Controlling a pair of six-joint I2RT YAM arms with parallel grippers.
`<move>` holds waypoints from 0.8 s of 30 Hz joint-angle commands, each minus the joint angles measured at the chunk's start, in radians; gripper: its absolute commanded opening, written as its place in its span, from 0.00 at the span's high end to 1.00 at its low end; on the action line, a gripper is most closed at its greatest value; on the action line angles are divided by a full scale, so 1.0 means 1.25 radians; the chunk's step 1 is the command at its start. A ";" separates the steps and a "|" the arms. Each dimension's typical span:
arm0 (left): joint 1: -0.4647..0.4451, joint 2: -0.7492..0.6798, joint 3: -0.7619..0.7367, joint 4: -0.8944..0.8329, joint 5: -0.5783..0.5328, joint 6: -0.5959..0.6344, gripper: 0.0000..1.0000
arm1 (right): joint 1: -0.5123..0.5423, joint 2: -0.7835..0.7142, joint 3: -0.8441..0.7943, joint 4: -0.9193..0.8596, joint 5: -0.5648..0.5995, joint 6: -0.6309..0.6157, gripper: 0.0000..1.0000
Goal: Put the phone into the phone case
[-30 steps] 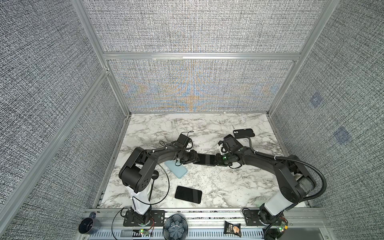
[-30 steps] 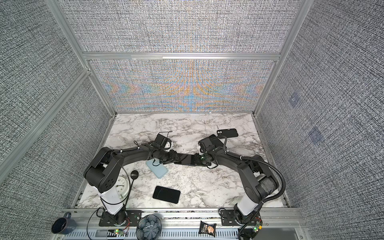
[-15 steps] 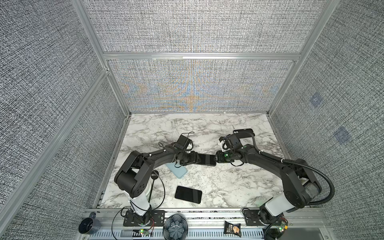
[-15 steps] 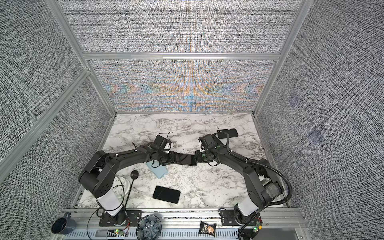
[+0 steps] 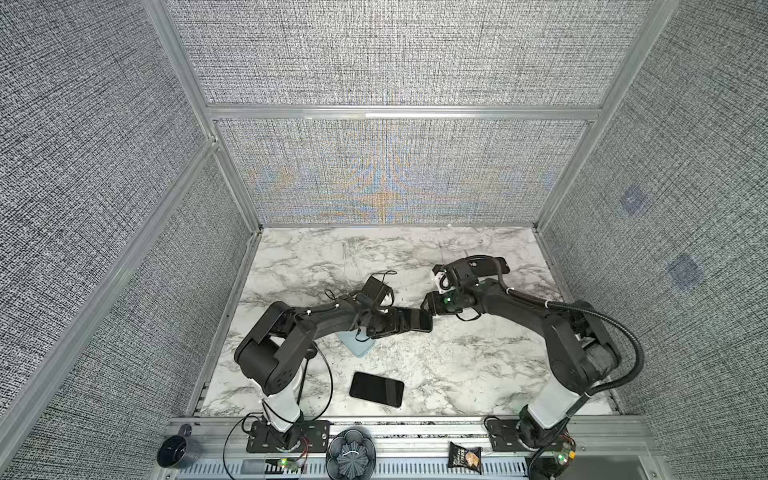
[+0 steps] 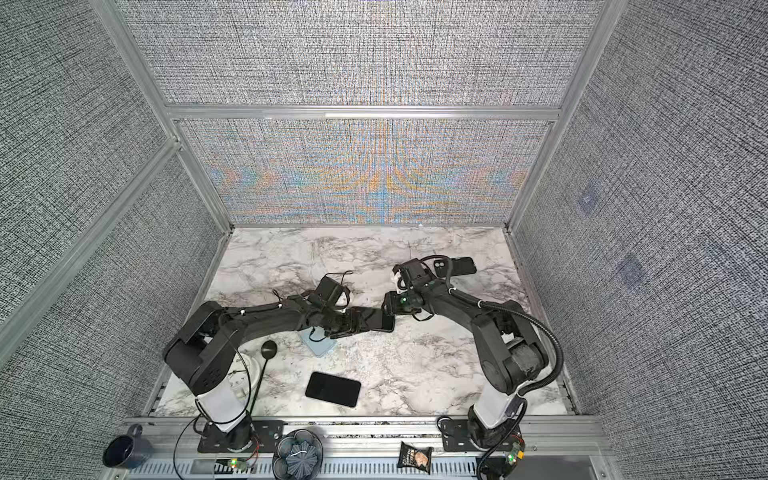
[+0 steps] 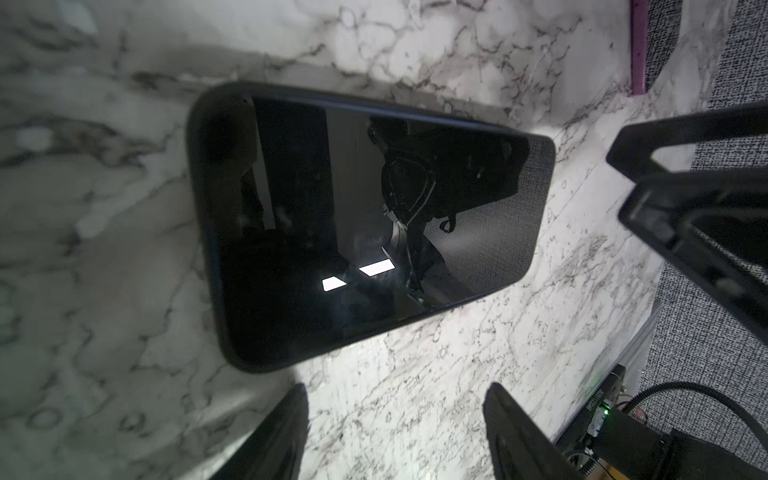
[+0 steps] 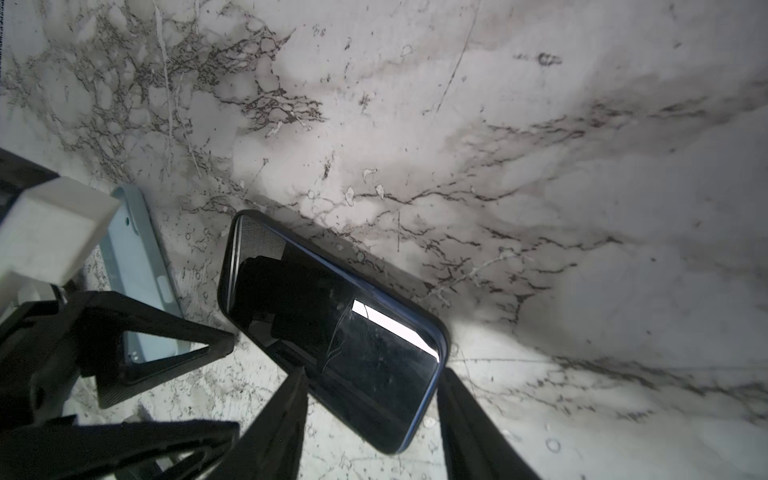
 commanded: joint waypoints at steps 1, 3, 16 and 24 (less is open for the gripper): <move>0.002 0.013 0.010 0.017 0.004 0.005 0.32 | -0.004 0.024 0.016 0.025 -0.021 -0.016 0.42; 0.002 0.021 0.013 0.025 0.001 0.003 0.32 | -0.006 0.045 0.029 0.024 -0.026 -0.022 0.42; 0.021 0.074 0.066 0.032 -0.014 0.019 0.34 | -0.011 0.078 0.022 0.021 -0.057 -0.033 0.45; 0.034 0.121 0.140 0.009 0.000 0.045 0.36 | -0.010 0.033 -0.035 0.006 -0.054 -0.032 0.52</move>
